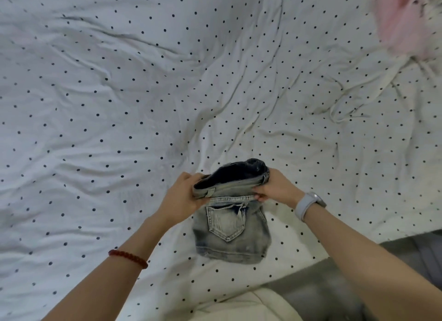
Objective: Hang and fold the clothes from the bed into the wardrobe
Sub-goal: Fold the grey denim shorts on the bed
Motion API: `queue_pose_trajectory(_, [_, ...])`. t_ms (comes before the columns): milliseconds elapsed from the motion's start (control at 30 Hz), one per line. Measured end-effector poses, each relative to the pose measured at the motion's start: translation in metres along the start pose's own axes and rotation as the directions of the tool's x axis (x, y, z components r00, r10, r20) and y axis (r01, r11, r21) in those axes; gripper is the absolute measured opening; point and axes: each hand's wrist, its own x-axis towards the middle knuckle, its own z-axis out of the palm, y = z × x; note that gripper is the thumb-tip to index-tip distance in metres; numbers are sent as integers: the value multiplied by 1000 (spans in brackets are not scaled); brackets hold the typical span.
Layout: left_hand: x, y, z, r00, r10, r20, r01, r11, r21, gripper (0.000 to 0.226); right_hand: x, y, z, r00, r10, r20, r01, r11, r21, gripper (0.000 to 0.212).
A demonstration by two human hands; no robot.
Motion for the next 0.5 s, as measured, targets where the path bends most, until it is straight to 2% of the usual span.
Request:
queue_pose_trajectory(100, [-27, -5, 9, 963, 271, -2, -266, 948, 171, 30, -28, 34, 10, 973, -212, -95, 197, 969, -147, 25])
queue_pose_trajectory(167, [-46, -12, 17, 889, 450, 91, -455, 837, 303, 26, -51, 61, 15, 949, -315, 10, 302, 902, -309, 33])
queue_pose_trajectory(233, [-61, -22, 31, 829, 532, 173, -546, 701, 460, 29, -68, 89, 22, 925, -337, 175, 376, 754, -538, 43])
queue_pose_trajectory(300, [-74, -29, 44, 822, 520, 234, -559, 656, 506, 32, -76, 108, 26, 920, -305, 245, 386, 610, -692, 50])
queue_pose_trajectory(333, [-78, -35, 50, 831, 483, 274, -553, 670, 495, 35, -77, 113, 26, 923, -286, 259, 381, 570, -728, 55])
queue_pose_trajectory(400, [-80, -38, 56, 859, 334, 388, -501, 701, 507, 60, -76, 118, 28, 938, -212, 275, 345, 490, -800, 70])
queue_pose_trajectory(433, [-82, -41, 58, 863, 260, 434, -479, 695, 536, 64, -75, 119, 30, 948, -161, 273, 317, 446, -837, 74])
queue_pose_trajectory(500, [-84, -44, 63, 855, 146, 497, -435, 724, 536, 54, -75, 121, 37, 960, -103, 262, 281, 409, -869, 68])
